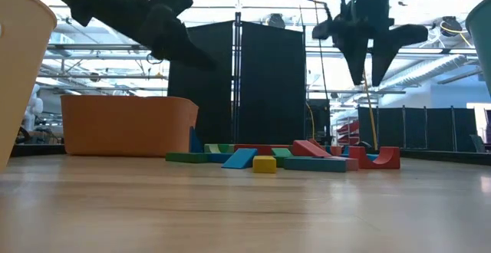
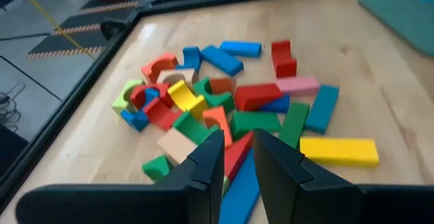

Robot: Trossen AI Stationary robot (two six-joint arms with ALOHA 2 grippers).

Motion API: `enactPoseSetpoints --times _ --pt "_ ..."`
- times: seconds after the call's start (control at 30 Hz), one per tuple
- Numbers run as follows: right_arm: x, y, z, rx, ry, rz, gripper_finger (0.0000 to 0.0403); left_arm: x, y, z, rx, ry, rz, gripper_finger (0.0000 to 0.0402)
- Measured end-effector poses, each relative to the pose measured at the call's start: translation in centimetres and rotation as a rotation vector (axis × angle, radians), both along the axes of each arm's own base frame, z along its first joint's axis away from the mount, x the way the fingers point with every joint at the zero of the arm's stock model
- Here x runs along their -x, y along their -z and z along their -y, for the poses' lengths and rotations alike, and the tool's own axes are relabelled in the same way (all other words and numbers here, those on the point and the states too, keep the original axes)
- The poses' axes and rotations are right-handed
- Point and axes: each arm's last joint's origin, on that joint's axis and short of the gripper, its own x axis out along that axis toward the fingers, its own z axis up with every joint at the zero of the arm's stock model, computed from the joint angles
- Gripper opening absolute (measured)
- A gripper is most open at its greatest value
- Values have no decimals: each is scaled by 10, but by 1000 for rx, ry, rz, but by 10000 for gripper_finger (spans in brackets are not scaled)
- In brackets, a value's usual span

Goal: Sort blocks by size
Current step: Put the blue rectangular block into the blue bin

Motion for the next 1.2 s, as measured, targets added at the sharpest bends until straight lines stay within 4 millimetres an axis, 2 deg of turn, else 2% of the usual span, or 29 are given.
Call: enactPoseSetpoints --times 0.27,0.53,0.63,0.77,0.9,1.2 --pt "-10 26 8 -31 32 -143 155 4 7 2 4 4 -78 80" --pt "-18 41 14 -51 29 -181 155 4 7 4 4 12 -77 80" --pt "-14 50 14 -40 45 -199 155 4 7 4 4 13 -81 80" --pt "-5 73 12 -72 93 -207 155 4 8 5 4 17 -87 80" --pt "-3 91 10 -105 107 -158 155 4 7 5 4 17 -85 80" --pt "7 111 11 -99 135 -165 155 4 7 5 5 17 -84 80"
